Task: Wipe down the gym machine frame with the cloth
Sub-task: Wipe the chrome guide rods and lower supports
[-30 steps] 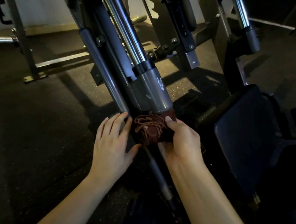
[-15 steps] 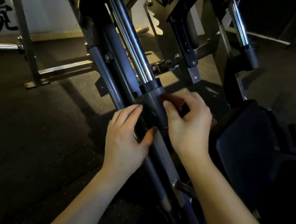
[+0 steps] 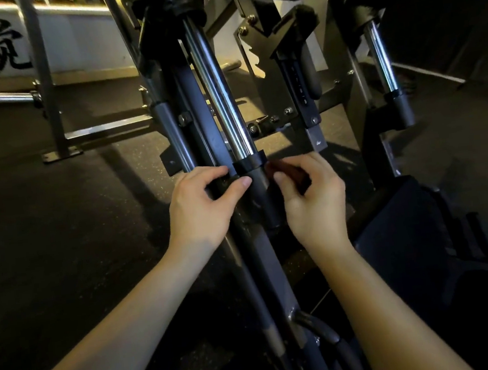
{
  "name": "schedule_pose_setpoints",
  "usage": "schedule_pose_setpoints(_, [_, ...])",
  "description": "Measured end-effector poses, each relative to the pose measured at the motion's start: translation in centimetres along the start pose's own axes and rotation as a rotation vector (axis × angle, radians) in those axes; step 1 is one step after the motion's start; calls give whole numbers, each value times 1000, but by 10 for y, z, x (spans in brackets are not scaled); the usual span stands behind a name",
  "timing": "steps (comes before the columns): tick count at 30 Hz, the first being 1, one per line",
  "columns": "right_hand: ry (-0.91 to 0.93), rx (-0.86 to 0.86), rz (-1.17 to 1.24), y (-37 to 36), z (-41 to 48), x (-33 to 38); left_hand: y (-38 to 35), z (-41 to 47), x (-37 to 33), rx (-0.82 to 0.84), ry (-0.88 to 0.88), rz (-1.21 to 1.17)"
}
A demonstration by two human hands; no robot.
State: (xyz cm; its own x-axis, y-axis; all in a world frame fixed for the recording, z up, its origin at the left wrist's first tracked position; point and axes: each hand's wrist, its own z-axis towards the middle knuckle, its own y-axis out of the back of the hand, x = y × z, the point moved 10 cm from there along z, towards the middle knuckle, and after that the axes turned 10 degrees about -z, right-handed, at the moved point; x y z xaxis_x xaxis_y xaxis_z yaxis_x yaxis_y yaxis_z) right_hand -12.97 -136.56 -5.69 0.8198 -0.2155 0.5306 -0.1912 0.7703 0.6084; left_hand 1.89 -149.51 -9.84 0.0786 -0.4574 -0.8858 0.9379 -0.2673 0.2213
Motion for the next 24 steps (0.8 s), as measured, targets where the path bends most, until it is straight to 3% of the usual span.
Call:
schedule_pose_setpoints(5, [-93, 53, -13, 9, -35, -18, -4, 4, 1, 21, 5, -54])
schedule_pose_setpoints(9, [-46, 42, -28, 5, -3, -1, -7, 7, 1, 37, -9, -92])
schedule_pose_setpoints(11, [-189, 96, 115, -9, 19, -12, -8, 9, 1, 48, -24, -79])
schedule_pose_setpoints(14, [-556, 305, 471, -43, 18, -50, -11, 11, 4, 103, -28, -51])
schedule_pose_setpoints(17, [-710, 475, 471, -45, -7, -68, -15, 13, 6, 147, -16, -85])
schedule_pose_setpoints(20, [-686, 537, 438, -17, -14, -67, -17, 15, 6, 169, 18, -109])
schedule_pose_setpoints(24, [-590, 376, 569, -5, 1, -38, -16, 15, 3, 164, 28, -104])
